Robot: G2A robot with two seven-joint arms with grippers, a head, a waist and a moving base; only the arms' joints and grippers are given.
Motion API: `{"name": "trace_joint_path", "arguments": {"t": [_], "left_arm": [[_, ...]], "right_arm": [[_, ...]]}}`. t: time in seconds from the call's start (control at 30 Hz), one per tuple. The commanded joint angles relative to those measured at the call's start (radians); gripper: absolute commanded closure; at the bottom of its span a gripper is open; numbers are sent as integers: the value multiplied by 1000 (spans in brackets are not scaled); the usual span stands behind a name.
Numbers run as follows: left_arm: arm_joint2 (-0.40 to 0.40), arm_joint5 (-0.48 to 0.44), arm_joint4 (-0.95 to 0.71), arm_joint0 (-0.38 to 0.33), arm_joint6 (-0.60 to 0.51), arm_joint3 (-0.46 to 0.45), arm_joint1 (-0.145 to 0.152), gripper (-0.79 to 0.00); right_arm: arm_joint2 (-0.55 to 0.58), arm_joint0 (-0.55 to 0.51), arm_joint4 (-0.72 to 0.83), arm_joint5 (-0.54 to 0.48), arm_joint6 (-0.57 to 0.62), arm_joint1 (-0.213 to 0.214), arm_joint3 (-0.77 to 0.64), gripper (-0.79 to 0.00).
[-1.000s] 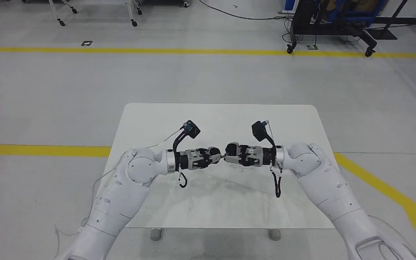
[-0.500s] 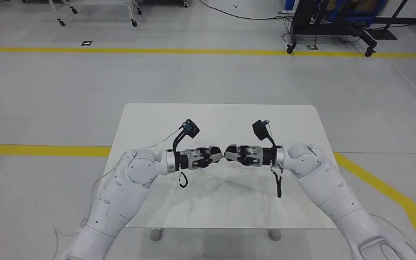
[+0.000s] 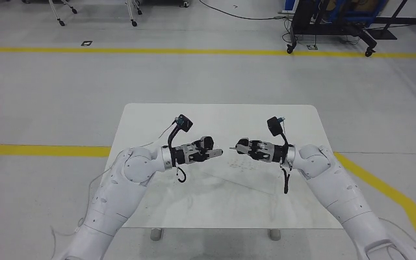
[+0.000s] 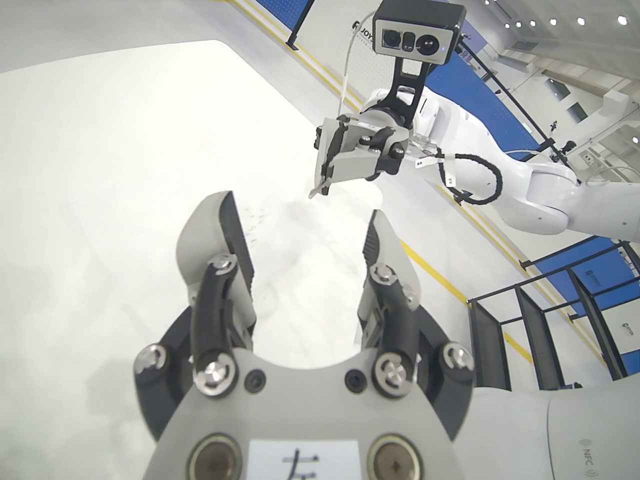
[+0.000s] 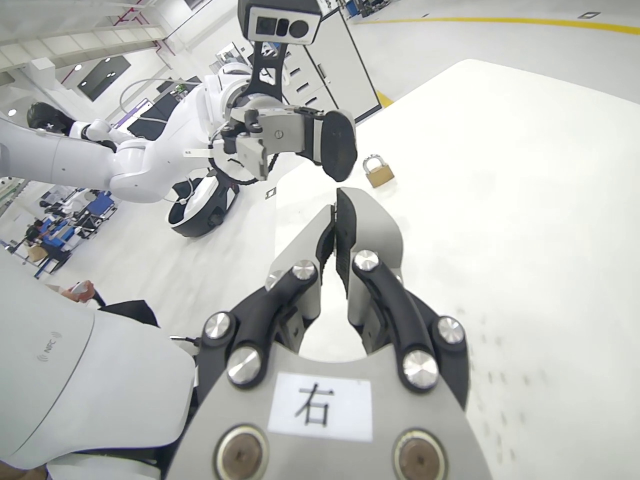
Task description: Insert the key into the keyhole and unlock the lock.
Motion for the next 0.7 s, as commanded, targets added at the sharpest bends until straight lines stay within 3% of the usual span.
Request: {"name": "trace_joint_path", "arguments": {"t": [0.0,0.17,0.33,0.53,0.67], "left_arm": [[0,0,0,0,0,0,0,-785],[2,21,-63,19,47,-9,-4,-785],[-55,94,77,6,42,-66,14,-785],[-185,234,480,56,-248,-310,73,-785],[-170,336,634,66,-416,-345,85,-785]], "right_arm": [[-1,1,1,0,2,0,0,0],[-1,1,1,0,2,0,0,0],[-1,1,1,0,2,0,0,0],[-1,1,1,0,2,0,0,0],[-1,1,1,0,2,0,0,0]]}}
